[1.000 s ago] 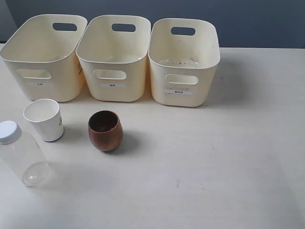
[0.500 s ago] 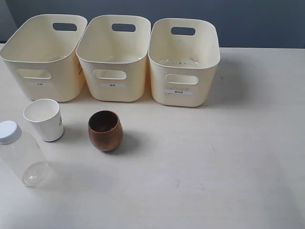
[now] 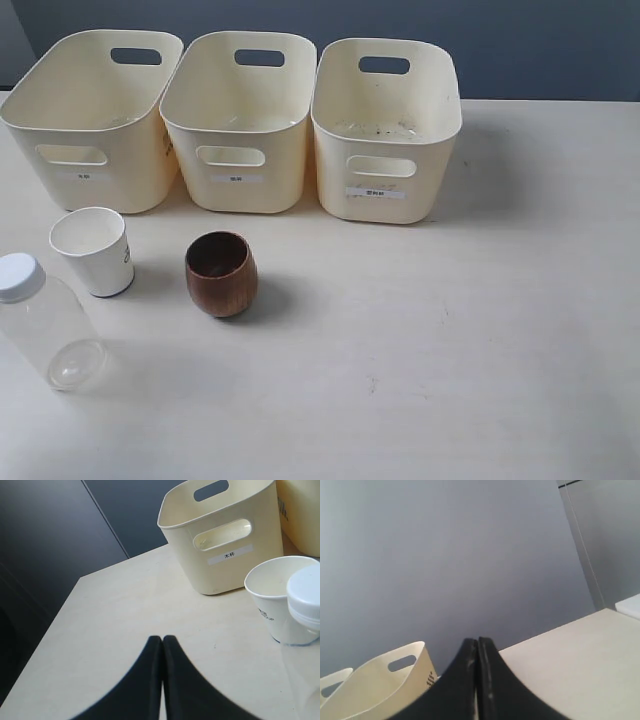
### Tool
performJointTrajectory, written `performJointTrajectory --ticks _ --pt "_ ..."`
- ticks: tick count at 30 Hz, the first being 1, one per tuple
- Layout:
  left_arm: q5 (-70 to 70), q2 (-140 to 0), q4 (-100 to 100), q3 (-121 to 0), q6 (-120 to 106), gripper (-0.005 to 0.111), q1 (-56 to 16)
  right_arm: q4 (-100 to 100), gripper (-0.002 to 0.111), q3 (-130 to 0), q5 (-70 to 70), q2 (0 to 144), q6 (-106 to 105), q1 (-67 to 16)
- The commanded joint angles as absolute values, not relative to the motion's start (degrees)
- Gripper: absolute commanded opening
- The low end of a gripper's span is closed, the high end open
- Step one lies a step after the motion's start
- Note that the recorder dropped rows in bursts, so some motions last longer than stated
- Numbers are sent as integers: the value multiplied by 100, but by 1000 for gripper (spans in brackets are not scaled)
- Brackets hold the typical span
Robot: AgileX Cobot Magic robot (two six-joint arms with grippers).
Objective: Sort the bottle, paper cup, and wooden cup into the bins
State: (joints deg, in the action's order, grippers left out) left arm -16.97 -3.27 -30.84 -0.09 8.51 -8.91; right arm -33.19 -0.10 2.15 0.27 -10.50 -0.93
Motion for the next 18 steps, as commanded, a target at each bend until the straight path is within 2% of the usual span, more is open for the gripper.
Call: performJointTrajectory --ticks 1,6,14,18 --pt "-1645 -308 -3077 0 861 0 -922 -4084 -1 0 187 0 -1032 -65" --pt "-1645 -308 -3077 0 861 0 -922 -4521 -1 0 140 0 -1032 -65" --pt "-1645 -308 -3077 0 861 0 -922 -4149 -1 0 411 0 -1045 -65" --pt "-1645 -308 -3077 0 861 0 -922 -4149 -1 -494 92 0 -1045 -65"
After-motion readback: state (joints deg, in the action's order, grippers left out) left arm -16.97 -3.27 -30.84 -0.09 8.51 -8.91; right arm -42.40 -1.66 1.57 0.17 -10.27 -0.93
